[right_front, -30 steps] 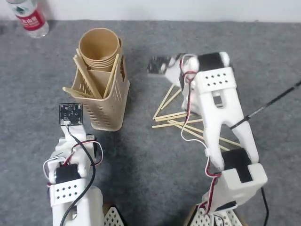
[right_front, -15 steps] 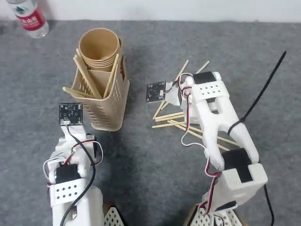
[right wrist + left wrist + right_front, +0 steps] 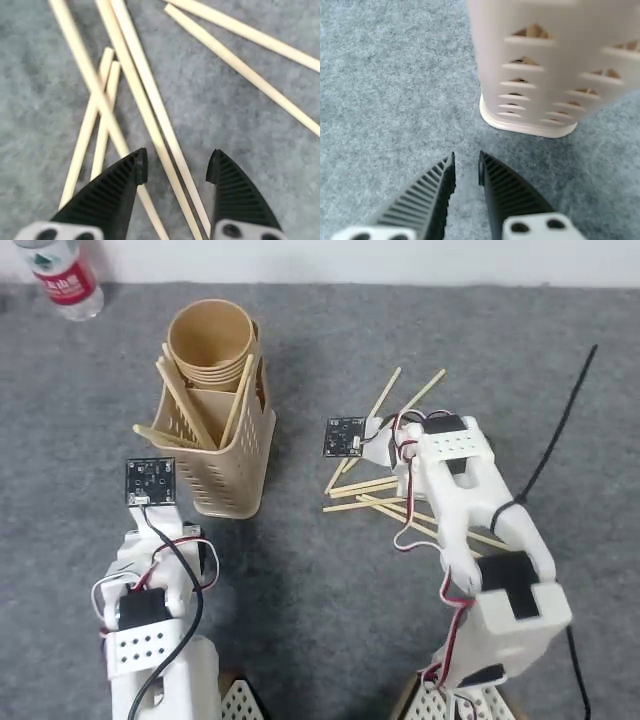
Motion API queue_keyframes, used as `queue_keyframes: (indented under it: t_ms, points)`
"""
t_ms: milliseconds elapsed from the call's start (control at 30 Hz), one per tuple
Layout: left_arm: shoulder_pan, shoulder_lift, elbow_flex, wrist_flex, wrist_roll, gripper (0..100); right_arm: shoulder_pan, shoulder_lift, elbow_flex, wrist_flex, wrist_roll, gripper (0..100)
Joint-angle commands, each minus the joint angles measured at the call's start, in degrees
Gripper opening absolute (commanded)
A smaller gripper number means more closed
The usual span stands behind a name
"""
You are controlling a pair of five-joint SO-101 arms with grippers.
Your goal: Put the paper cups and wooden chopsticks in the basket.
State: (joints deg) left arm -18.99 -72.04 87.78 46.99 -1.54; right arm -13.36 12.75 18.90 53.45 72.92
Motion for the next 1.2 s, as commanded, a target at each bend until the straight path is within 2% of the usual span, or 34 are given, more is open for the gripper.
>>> queue_keyframes:
  t_ms: [0,267,333,433,533,700,900,1167]
  points:
    - [-0.09,-0.62,-0.22,-1.32,-0.70,7,1.63,4.62,-2.11,-3.47,0.70,20.8]
    - [-0.09,-0.62,-0.22,-1.32,-0.70,7,3.91,14.37,-16.26,6.99,0.70,20.2]
    - [-0.09,-0.62,-0.22,-1.32,-0.70,7,4.00,15.96,-18.64,8.66,0.70,14.7]
    - [-0.09,-0.62,-0.22,-1.32,-0.70,7,3.91,17.01,-20.66,10.07,0.44,0.5]
    - [-0.09,-0.62,-0.22,-1.32,-0.70,7,3.91,17.10,-21.01,10.59,0.35,3.7]
    - [-0.09,-0.62,-0.22,-1.32,-0.70,7,4.00,16.57,-22.24,11.30,0.35,0.9]
    - [-0.09,-0.62,-0.22,-1.32,-0.70,7,4.18,9.36,-26.64,18.59,-2.99,0.8]
    - [-0.18,-0.62,-0.22,-1.23,-0.70,7,2.68,-11.30,-31.74,25.36,-11.08,0.8]
